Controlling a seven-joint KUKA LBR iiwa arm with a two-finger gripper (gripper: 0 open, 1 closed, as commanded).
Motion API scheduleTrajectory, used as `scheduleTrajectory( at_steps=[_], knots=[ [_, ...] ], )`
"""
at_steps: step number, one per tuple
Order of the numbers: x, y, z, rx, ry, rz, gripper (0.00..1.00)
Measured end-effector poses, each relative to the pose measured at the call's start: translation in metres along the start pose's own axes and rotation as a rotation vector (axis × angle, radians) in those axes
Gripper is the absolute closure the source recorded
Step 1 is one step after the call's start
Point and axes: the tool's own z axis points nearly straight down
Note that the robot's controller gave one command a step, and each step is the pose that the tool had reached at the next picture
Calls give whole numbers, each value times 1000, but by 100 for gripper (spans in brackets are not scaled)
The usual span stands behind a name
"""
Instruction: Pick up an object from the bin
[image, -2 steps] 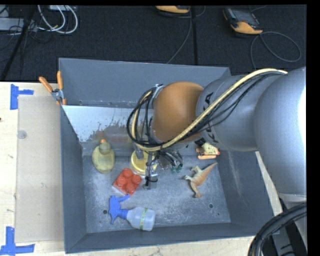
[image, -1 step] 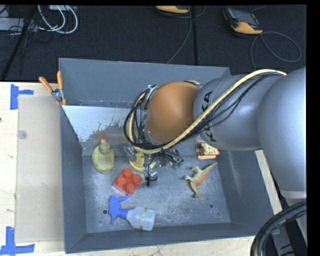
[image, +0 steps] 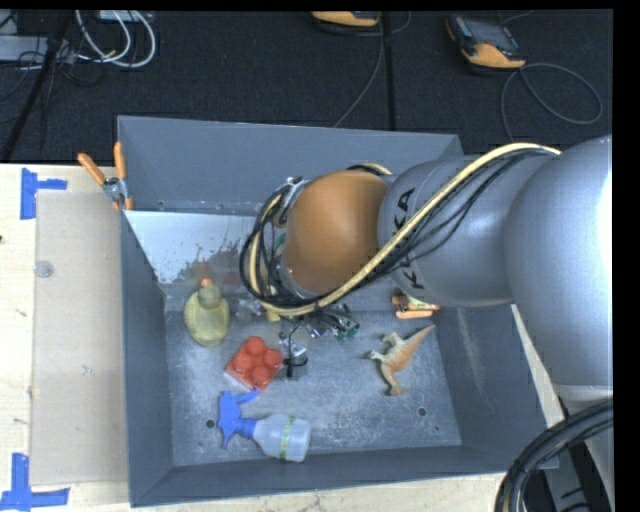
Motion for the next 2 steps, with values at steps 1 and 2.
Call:
scheduleTrajectory(
  at_steps=[1, 2],
  knots=[
    [5, 16, 22, 2, 25, -212, 0],
    [14, 39, 28, -3, 1, -294, 100]
  ],
)
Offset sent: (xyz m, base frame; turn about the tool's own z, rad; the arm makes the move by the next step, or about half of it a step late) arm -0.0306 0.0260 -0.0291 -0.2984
